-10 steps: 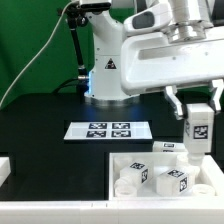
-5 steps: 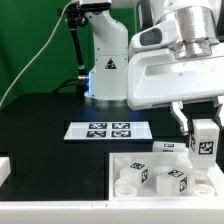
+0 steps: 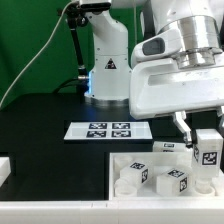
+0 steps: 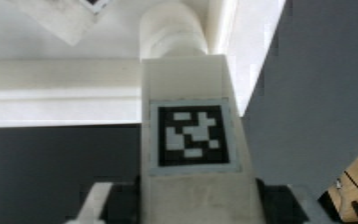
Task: Assemble one leg
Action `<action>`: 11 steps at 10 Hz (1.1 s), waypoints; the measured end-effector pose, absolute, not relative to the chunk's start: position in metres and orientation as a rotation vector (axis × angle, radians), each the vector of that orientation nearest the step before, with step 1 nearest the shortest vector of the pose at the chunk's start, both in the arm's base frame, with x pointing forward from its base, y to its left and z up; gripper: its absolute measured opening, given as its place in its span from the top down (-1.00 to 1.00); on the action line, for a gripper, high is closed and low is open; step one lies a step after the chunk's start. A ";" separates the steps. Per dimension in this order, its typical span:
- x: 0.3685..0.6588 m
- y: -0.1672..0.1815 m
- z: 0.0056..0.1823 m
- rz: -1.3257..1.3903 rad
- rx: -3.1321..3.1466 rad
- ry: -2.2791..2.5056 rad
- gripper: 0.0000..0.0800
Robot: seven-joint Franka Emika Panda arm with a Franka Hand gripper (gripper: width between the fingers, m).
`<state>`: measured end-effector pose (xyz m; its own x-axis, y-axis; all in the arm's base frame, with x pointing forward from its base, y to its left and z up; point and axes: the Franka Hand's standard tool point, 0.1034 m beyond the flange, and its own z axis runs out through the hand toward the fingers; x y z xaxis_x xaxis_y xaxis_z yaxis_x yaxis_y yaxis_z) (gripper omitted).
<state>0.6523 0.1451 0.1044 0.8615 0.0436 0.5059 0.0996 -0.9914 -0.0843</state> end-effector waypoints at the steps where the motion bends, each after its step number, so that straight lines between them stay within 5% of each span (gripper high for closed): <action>1: 0.656 0.145 0.104 -0.804 -2.923 -0.111 0.29; 11: 0.652 0.140 0.089 -0.976 -2.892 -0.107 0.24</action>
Offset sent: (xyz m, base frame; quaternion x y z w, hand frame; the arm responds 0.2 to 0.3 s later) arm 0.0025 -0.0030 -0.0168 -0.0097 0.0183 0.0119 0.9997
